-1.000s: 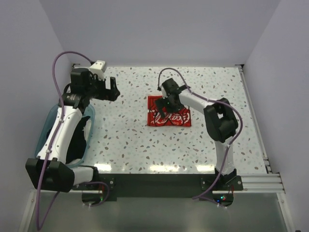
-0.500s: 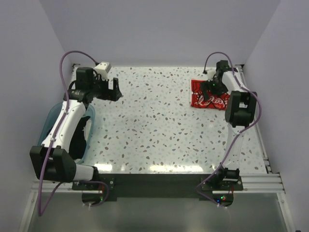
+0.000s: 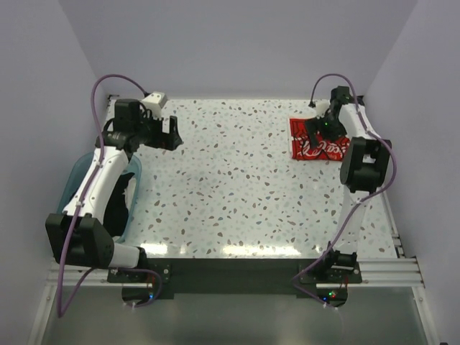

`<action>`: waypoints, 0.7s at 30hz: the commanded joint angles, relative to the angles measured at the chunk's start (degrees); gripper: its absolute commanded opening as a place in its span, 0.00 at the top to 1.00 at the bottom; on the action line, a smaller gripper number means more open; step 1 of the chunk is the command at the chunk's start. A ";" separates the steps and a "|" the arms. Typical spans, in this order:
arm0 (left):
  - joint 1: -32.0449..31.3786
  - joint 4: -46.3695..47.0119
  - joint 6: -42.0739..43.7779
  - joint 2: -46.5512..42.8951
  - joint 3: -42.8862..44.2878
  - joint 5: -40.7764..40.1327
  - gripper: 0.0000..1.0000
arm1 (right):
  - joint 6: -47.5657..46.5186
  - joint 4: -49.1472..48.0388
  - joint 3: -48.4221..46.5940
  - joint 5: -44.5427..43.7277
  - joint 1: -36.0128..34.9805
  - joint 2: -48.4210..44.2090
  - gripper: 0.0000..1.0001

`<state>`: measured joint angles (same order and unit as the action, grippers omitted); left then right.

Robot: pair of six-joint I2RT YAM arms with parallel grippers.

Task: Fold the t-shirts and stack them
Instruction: Neatly place the folded tshirt to the corner

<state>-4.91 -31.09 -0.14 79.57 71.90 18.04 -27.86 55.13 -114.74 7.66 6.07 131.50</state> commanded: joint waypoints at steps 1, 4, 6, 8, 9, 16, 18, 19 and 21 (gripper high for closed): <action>0.25 -0.28 1.28 -2.75 2.11 1.56 0.00 | 7.98 -1.51 5.71 1.05 -3.42 -13.62 0.01; 0.25 -0.64 1.20 -4.33 1.49 1.56 0.00 | 14.39 -4.76 15.31 -2.55 -5.63 -21.36 0.02; 0.25 -0.99 1.28 -5.47 1.23 1.47 0.00 | 18.43 -7.13 20.14 -5.02 -8.17 -25.58 0.01; 0.25 -1.16 1.20 -6.26 0.96 1.47 0.00 | 21.42 -9.50 26.13 -7.47 -9.14 -27.52 0.01; 0.25 -1.16 1.11 -6.62 0.96 1.47 0.00 | 22.40 -10.39 27.71 -8.70 -9.40 -27.88 0.01; 0.25 -2.04 0.93 -7.06 1.58 1.03 0.00 | 30.40 -17.69 36.33 -15.65 -10.72 -25.60 0.01; 0.25 -2.13 1.02 -7.06 1.49 1.03 0.00 | 31.81 -19.36 36.95 -16.01 -10.72 -24.37 0.01; 0.25 -2.04 0.93 -6.97 1.49 1.03 0.00 | 32.25 -19.80 36.61 -16.10 -10.72 -22.54 0.01; 0.25 -1.87 0.93 -6.80 1.14 1.12 0.00 | 33.74 -21.29 35.64 -15.92 -10.72 -20.86 0.01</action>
<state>-4.91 -32.71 -0.14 73.65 71.90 18.76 1.13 39.70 -77.80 -5.61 -4.58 109.62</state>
